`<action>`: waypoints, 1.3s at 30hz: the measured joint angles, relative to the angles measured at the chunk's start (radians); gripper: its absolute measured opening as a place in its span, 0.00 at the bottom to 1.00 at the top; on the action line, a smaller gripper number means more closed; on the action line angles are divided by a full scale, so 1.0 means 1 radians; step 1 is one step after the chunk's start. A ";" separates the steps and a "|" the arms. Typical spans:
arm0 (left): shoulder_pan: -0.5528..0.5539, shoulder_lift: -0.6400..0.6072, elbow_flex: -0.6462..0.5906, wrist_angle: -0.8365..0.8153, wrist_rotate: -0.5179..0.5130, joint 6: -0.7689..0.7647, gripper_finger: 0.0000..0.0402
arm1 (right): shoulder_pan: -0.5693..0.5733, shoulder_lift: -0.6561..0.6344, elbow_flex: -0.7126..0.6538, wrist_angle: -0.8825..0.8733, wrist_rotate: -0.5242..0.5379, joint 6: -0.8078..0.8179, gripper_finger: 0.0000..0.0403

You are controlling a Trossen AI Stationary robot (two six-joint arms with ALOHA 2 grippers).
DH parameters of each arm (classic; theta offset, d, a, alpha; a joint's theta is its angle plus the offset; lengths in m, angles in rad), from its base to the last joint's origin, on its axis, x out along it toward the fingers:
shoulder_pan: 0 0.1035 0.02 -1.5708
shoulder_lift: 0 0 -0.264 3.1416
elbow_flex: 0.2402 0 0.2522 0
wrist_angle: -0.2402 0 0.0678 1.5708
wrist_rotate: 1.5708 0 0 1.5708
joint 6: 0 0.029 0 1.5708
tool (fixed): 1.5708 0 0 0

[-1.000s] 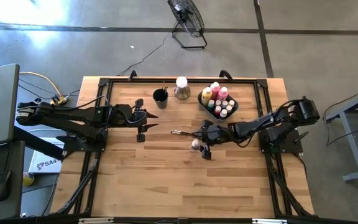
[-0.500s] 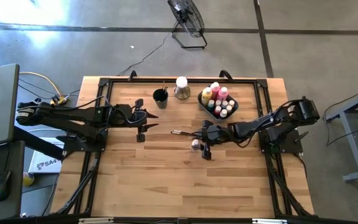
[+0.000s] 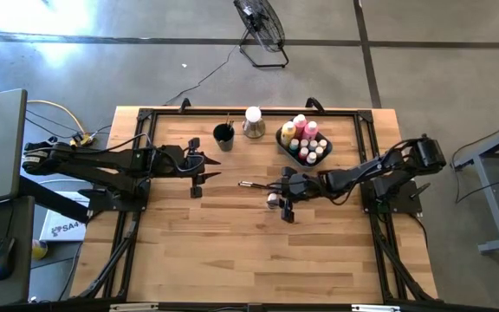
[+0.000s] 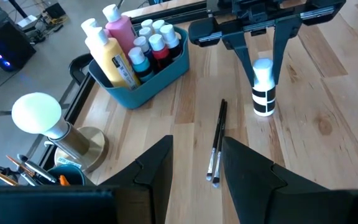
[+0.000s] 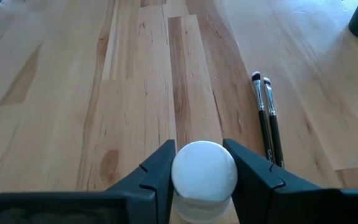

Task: Pick & Place Paint Supplies
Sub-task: Put the small white paint bottle into the blue bin

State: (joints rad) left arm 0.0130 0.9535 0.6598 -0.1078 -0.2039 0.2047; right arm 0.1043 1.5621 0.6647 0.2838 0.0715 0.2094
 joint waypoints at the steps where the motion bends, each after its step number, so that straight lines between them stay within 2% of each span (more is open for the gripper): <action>1: 0.000 0.000 0.000 0.000 0.000 0.000 0.33 | 0.000 -0.001 0.000 -0.001 0.000 0.000 0.29; 9: 0.000 0.000 0.000 0.000 0.000 0.000 0.33 | 0.000 -0.031 -0.001 -0.013 -0.001 0.000 0.28; 17: 0.000 0.000 0.000 0.000 0.001 -0.002 0.33 | 0.000 -0.122 -0.001 -0.058 0.008 -0.002 0.28; 30: 0.000 0.000 0.000 -0.005 0.003 -0.003 0.33 | -0.030 -0.457 -0.001 -0.331 0.191 -0.006 0.28; 35: 0.000 0.000 0.000 -0.006 0.003 -0.003 0.33 | -0.063 -0.578 -0.001 -0.402 0.225 -0.014 0.28; 39: 0.000 0.000 0.000 -0.006 0.003 -0.003 0.33 | -0.088 -0.625 -0.001 -0.433 0.239 0.002 0.28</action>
State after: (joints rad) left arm 0.0131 0.9535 0.6598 -0.1135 -0.2011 0.2012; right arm 0.0165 0.9376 0.6640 -0.1492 0.3104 0.2114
